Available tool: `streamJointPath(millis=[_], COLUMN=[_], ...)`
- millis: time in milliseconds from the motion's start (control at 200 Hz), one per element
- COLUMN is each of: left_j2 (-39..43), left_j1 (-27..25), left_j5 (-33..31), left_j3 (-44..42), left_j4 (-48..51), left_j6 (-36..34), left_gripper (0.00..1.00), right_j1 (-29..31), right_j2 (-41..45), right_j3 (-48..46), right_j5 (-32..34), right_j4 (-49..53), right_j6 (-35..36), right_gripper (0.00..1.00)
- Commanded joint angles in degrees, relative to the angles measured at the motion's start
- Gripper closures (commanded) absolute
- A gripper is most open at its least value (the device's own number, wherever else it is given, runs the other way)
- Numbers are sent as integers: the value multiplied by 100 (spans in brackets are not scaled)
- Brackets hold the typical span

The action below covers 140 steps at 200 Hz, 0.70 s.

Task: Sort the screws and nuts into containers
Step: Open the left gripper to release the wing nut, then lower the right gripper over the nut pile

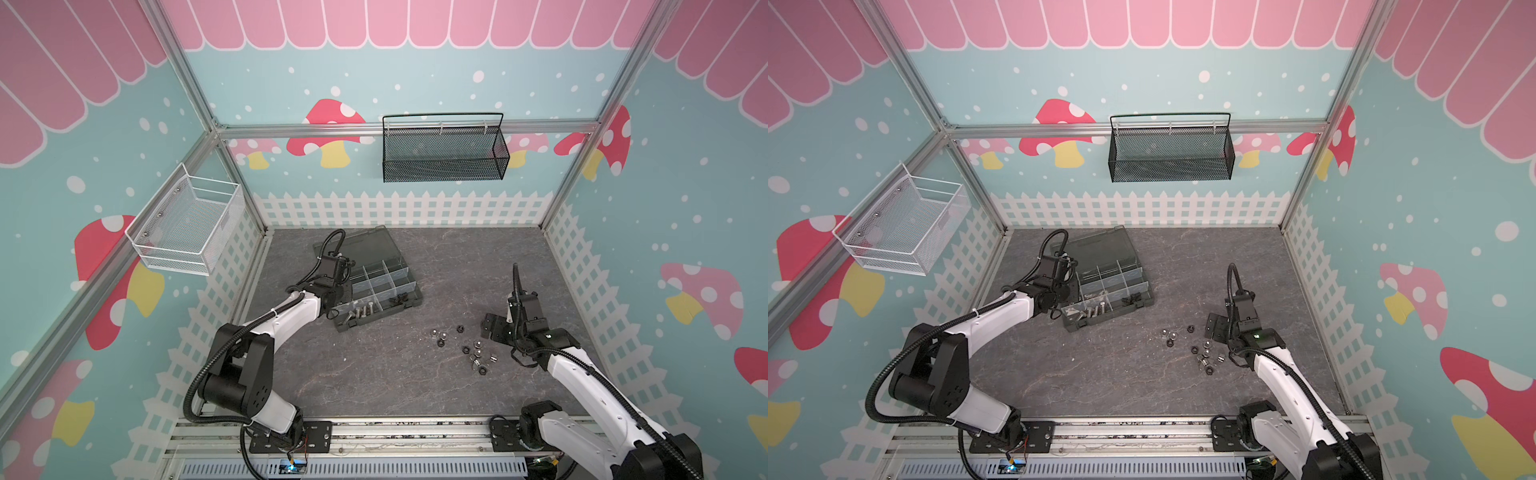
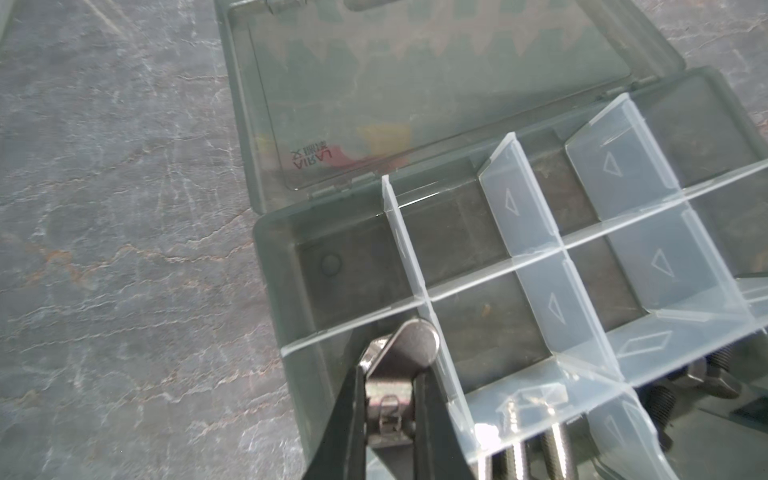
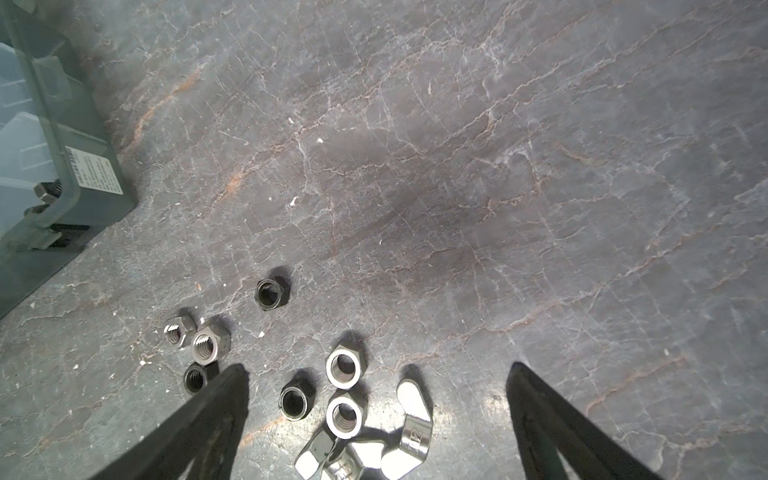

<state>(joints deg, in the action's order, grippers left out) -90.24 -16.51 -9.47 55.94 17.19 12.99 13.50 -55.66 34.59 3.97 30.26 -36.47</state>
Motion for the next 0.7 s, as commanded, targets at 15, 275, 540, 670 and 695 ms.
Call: streamJointPath(millis=[15,275,540,670,695], left_j2=[-171,-257,-410,-407,-395], left_j1=[58,155,192,192,187], left_j5=[60,50,190,218,215], left_j3=[174,197,218,209,198], left_j4=[-164,21,437,505,514], left_j6=[-187,-234,51,37,36], left_gripper=[100,100,92,83,80], right_j1=[132,525,741,793,802], right_j2=[-101,-165,-121,-189,-199], right_j3=[-142,-327,-462,-475,-481], right_j5=[120,208,192,157,157], right_j4=[102,156,230,226,218], right_j6=[-215,-596,-849,-886,-901], right_gripper=[2,4,10,12,12])
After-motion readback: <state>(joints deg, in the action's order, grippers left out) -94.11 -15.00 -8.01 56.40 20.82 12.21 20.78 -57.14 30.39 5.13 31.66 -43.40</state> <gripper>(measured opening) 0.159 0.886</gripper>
